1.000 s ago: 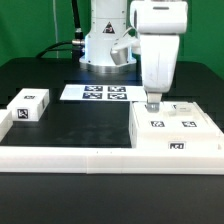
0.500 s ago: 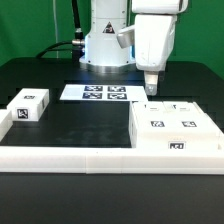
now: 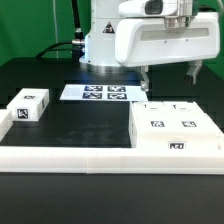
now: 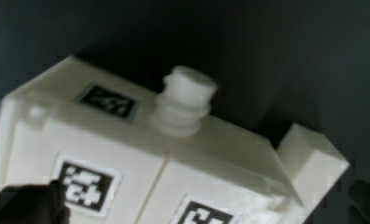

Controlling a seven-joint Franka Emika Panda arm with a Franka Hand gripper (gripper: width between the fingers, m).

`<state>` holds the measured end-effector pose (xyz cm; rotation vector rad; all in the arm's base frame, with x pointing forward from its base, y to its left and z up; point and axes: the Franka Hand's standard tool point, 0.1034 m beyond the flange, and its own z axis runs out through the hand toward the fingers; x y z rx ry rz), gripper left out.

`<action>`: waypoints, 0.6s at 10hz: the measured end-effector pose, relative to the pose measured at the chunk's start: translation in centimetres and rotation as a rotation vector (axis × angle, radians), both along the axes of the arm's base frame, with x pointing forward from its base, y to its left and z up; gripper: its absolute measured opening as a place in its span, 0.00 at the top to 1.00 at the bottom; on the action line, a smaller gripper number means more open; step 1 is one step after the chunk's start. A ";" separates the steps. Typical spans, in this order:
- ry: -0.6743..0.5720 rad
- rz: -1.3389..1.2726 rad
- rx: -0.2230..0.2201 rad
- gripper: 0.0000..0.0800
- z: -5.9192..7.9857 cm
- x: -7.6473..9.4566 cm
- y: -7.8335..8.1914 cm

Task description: Assemble cabinet

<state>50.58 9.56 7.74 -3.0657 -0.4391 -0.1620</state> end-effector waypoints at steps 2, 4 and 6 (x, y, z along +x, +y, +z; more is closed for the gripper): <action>0.020 -0.197 0.047 0.00 0.0 0.0 0.3; 0.121 -0.578 0.069 0.00 -1.0 -1.6 0.0; 0.152 -0.734 0.059 0.00 -1.6 -1.9 -1.5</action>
Offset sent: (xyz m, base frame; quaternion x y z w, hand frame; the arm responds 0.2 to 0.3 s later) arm -0.0338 -0.0456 -0.0322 -0.1240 -0.1219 0.3711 0.9122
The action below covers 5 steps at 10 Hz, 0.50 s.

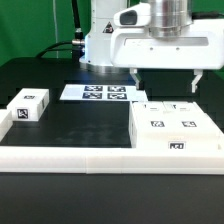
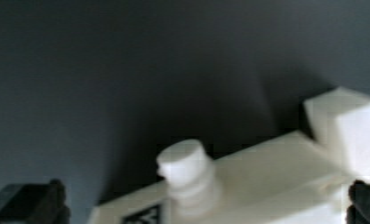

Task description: Assemble cabinet

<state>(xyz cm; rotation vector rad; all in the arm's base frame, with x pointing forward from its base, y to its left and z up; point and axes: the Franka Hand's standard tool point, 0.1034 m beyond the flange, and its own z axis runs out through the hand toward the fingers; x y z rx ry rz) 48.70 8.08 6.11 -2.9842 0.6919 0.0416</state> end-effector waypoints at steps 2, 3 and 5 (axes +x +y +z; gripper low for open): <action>-0.003 0.040 0.002 0.00 0.0 0.0 0.3; -0.003 0.044 0.002 0.00 0.0 0.0 0.3; -0.003 0.056 0.001 0.00 -0.1 -0.1 0.4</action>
Offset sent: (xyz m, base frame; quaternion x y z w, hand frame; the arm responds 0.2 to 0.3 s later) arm 0.0000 0.0000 0.0000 0.0000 0.0000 0.0000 1.0000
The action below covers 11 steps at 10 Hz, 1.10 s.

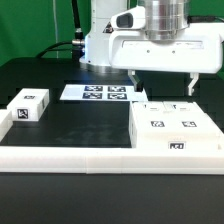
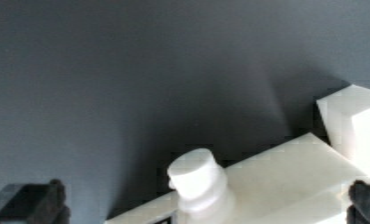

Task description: Assemble cabinet

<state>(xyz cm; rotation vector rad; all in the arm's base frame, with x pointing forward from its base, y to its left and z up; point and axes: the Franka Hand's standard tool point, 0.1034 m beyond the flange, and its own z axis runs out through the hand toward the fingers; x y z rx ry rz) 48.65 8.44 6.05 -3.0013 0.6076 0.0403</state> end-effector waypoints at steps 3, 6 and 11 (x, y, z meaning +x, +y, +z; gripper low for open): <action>0.006 0.174 -0.022 0.00 -2.0 -0.1 -0.7; -0.001 0.200 -0.025 0.00 -2.4 0.4 -1.1; -0.008 0.360 -0.032 0.00 -4.5 0.4 -0.5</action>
Offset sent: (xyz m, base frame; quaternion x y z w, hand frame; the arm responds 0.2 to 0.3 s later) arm 0.0208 -0.0423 -0.0183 -0.0911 0.0327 -0.1115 0.9890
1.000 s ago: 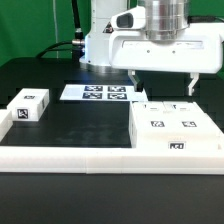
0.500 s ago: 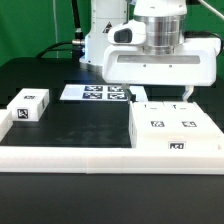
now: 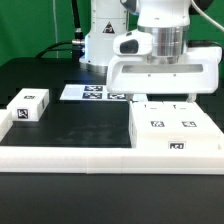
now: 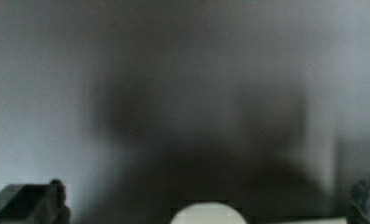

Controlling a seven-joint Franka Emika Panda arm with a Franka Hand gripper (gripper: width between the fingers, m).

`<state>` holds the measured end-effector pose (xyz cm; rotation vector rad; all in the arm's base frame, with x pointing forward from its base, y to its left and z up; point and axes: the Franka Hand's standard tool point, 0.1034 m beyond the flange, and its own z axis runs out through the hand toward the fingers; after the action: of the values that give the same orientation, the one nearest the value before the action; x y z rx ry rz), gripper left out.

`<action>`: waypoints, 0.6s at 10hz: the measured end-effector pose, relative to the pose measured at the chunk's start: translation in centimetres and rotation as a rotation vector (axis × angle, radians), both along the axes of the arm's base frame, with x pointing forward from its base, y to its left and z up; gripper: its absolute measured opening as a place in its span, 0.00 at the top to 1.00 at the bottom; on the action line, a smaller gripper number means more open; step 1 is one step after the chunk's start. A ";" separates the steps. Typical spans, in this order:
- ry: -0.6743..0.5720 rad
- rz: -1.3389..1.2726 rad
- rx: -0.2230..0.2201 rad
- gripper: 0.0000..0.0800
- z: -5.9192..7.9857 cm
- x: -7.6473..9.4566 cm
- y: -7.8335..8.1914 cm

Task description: Assemble cabinet

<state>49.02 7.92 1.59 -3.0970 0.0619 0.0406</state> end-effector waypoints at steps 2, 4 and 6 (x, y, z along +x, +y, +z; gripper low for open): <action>-0.005 0.007 0.001 0.00 0.1 0.3 0.1; -0.005 0.010 0.001 0.00 0.0 0.3 0.1; -0.014 0.007 0.003 0.00 -0.6 0.4 0.1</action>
Offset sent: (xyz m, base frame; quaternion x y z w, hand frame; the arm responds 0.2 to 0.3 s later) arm 0.0000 0.0000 0.0000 0.0000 0.0000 0.0000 1.0000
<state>49.42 8.06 1.00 -3.0943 0.0498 0.0188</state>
